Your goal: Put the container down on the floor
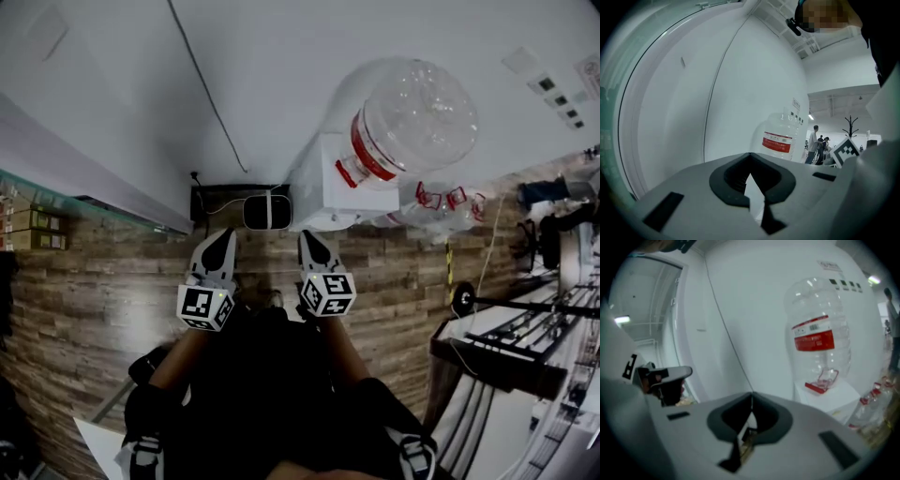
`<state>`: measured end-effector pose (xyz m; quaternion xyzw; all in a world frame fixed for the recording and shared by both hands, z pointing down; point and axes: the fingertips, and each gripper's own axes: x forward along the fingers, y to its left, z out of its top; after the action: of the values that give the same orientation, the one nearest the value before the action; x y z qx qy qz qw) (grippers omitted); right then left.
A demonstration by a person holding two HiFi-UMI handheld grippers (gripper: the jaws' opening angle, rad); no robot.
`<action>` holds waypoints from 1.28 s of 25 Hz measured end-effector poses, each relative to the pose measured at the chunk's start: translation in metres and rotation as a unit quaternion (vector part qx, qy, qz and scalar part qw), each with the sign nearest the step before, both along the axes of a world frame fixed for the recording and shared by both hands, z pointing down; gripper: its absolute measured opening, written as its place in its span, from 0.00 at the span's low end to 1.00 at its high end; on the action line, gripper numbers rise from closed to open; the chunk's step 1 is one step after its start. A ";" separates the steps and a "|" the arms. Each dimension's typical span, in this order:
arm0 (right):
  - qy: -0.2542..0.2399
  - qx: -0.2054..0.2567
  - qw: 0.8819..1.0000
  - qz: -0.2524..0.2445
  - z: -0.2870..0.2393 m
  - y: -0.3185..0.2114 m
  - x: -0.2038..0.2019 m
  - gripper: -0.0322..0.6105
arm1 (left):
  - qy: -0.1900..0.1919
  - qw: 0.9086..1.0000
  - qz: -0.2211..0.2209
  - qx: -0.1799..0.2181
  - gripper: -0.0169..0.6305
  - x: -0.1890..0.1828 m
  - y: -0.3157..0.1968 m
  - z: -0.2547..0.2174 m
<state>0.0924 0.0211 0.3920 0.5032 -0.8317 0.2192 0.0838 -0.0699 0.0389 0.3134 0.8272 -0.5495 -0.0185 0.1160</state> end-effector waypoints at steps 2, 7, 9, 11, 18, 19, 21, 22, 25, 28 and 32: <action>0.003 0.018 1.000 0.004 -0.017 0.012 -0.006 0.10 | -0.015 1.000 0.005 0.002 0.07 -0.002 0.005 -0.005; -0.017 0.029 0.999 0.022 -0.038 0.045 -0.017 0.10 | -0.020 1.000 0.023 0.001 0.07 -0.004 0.019 -0.002; -0.023 0.037 0.998 0.034 -0.044 0.056 -0.019 0.10 | -0.018 0.999 0.028 0.001 0.07 -0.006 0.024 0.000; -0.027 0.049 0.998 0.038 -0.050 0.064 -0.022 0.10 | -0.014 0.999 0.031 0.004 0.07 -0.007 0.027 -0.001; -0.023 0.046 0.998 0.047 -0.046 0.079 -0.024 0.10 | -0.012 0.999 0.036 0.001 0.07 -0.007 0.039 0.005; -0.020 0.046 0.998 0.047 -0.045 0.080 -0.024 0.10 | -0.009 0.999 0.037 0.000 0.07 -0.006 0.040 0.005; -0.015 0.046 0.998 0.047 -0.044 0.081 -0.025 0.10 | -0.006 0.999 0.037 -0.002 0.07 -0.006 0.042 0.007; -0.015 0.046 0.998 0.047 -0.044 0.082 -0.026 0.10 | -0.005 0.999 0.037 -0.001 0.07 -0.006 0.042 0.007; -0.021 0.055 0.997 0.048 -0.046 0.085 -0.027 0.10 | -0.004 0.999 0.038 0.001 0.07 -0.007 0.043 0.005; -0.023 0.062 0.997 0.050 -0.047 0.086 -0.027 0.10 | -0.001 0.999 0.039 0.002 0.07 -0.007 0.043 0.005; -0.024 0.059 0.996 0.055 -0.048 0.085 -0.027 0.10 | 0.002 0.999 0.041 0.000 0.07 -0.007 0.042 0.006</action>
<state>0.0654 0.1062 0.3444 0.5471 -0.8158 0.1864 0.0217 -0.0768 0.0810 0.3195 0.8490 -0.5149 -0.0155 0.1175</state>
